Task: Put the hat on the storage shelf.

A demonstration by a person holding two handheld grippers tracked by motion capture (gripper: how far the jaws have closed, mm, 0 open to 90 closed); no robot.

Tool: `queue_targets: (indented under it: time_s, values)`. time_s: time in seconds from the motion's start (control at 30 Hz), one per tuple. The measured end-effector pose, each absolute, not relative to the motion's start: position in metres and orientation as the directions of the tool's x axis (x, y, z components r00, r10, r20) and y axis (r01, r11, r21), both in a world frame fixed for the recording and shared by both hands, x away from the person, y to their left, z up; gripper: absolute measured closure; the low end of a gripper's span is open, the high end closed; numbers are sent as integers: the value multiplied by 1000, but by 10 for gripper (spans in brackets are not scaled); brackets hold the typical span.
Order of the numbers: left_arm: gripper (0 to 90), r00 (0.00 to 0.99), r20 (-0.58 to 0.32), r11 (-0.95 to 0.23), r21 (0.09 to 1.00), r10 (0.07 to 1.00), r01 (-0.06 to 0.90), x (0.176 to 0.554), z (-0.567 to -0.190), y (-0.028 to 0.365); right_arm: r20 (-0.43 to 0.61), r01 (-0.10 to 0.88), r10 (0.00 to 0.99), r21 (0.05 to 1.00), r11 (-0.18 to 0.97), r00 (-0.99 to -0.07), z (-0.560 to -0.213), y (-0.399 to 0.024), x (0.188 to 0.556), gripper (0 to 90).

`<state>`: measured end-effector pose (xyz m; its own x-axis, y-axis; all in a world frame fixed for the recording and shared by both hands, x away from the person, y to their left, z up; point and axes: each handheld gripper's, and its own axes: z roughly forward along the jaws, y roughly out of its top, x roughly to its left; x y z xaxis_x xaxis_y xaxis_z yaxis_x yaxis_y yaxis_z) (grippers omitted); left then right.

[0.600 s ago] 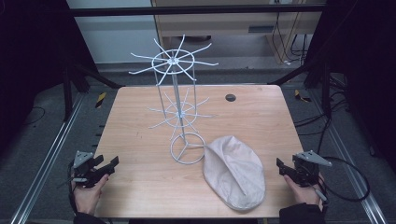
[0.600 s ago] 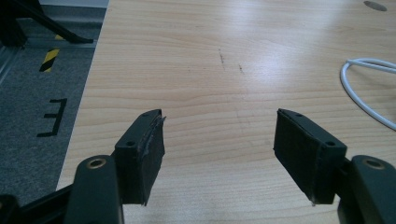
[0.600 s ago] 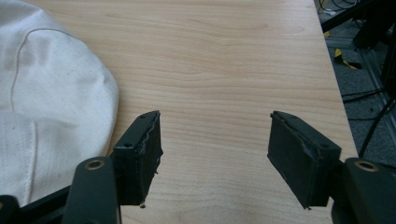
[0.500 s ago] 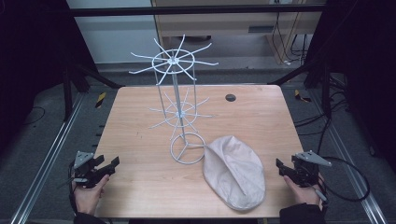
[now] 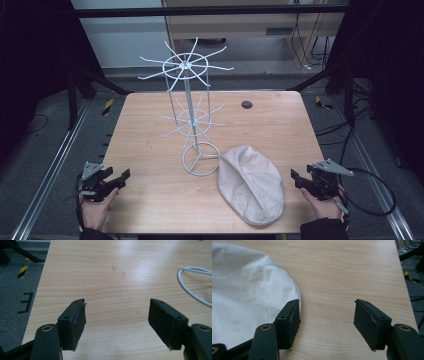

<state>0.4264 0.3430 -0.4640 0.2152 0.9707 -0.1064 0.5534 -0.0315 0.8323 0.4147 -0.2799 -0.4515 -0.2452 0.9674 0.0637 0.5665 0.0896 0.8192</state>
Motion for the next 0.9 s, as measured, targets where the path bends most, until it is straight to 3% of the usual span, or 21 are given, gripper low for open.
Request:
queue_targets:
  time_s: [0.9]
  values:
    - [277, 246, -77, -82, 812, 966, 578, 430, -467, 338, 54, 521, 925, 838, 162, -376, -400, -239, 405, 336]
